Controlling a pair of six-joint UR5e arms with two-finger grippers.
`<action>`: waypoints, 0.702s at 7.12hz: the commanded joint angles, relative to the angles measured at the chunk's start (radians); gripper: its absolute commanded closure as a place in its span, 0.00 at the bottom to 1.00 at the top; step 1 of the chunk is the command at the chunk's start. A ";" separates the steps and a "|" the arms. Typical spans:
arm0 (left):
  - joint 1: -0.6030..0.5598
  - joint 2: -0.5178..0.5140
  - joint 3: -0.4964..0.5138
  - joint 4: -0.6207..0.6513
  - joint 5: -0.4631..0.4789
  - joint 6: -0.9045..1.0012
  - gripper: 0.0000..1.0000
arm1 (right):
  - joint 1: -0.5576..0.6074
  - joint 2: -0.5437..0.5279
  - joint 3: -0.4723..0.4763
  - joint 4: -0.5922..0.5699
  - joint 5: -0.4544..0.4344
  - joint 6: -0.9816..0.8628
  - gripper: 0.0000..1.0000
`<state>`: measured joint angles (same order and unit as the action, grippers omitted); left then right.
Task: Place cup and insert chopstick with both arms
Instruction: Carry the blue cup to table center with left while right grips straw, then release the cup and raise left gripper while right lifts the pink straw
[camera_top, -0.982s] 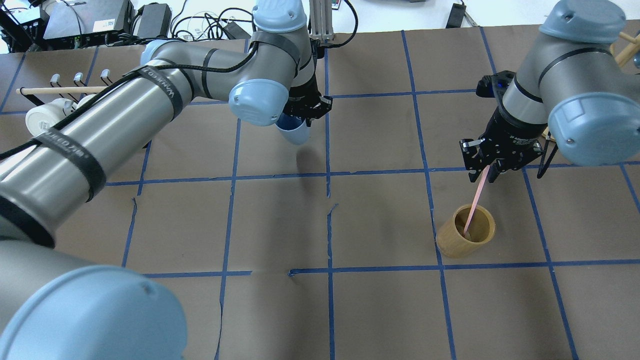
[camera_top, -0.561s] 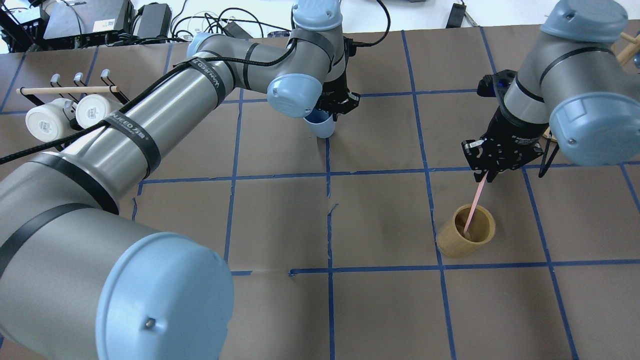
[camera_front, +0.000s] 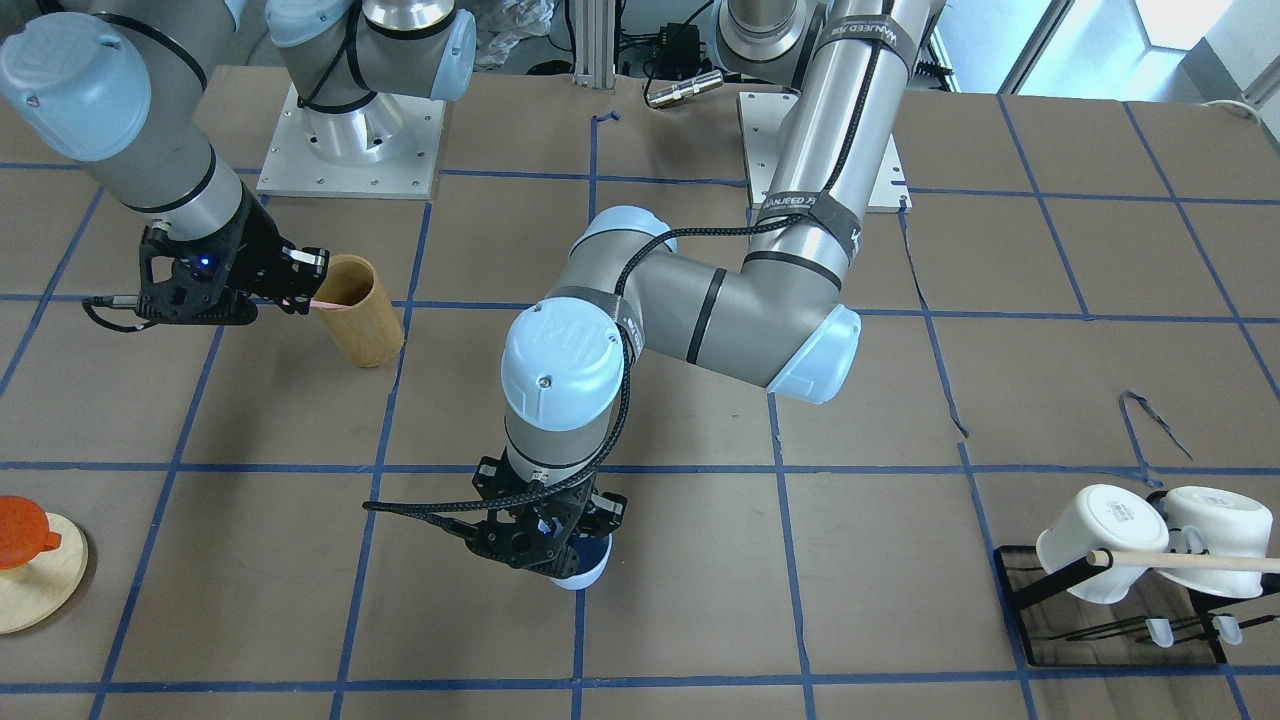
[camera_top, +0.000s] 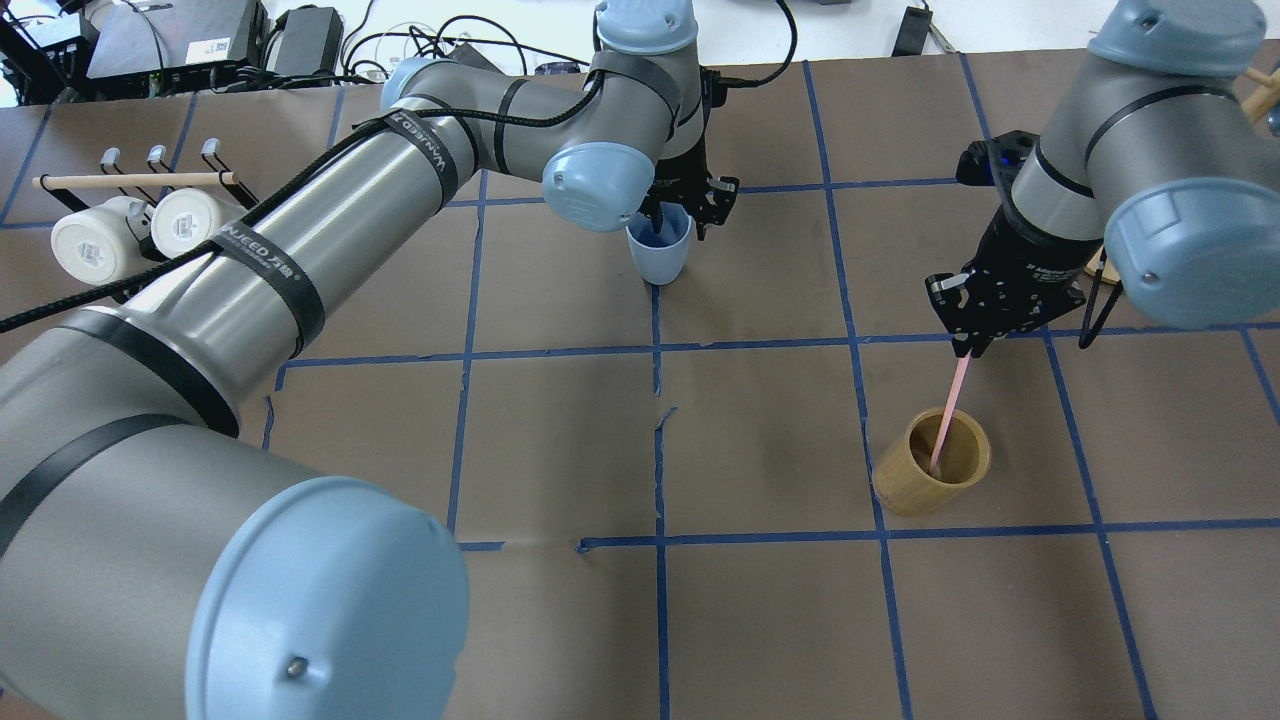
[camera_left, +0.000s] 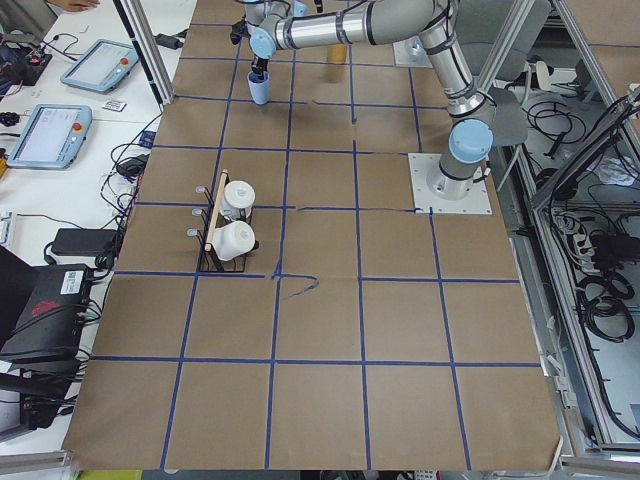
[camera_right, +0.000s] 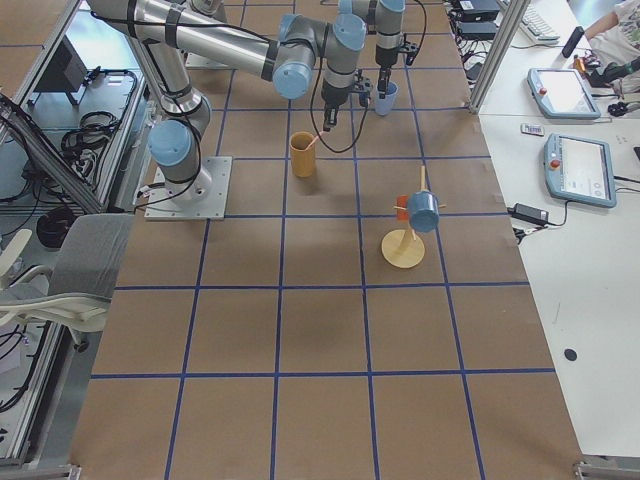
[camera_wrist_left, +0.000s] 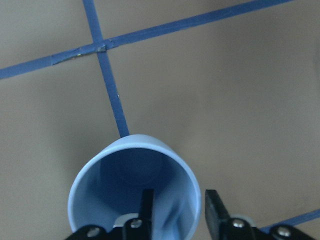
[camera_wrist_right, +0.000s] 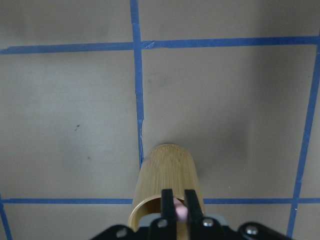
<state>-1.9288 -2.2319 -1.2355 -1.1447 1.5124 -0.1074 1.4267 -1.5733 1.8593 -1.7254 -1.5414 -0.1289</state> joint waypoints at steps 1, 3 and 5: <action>0.063 0.102 0.002 -0.102 -0.003 0.000 0.00 | 0.001 -0.001 -0.070 0.015 0.006 -0.001 0.92; 0.124 0.260 -0.013 -0.337 -0.006 -0.003 0.00 | 0.004 -0.002 -0.209 0.096 0.049 0.002 0.91; 0.215 0.429 -0.045 -0.537 -0.009 -0.008 0.00 | 0.050 0.009 -0.406 0.218 0.049 0.026 0.91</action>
<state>-1.7645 -1.9058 -1.2596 -1.5603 1.5065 -0.1107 1.4463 -1.5715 1.5709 -1.5794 -1.4963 -0.1178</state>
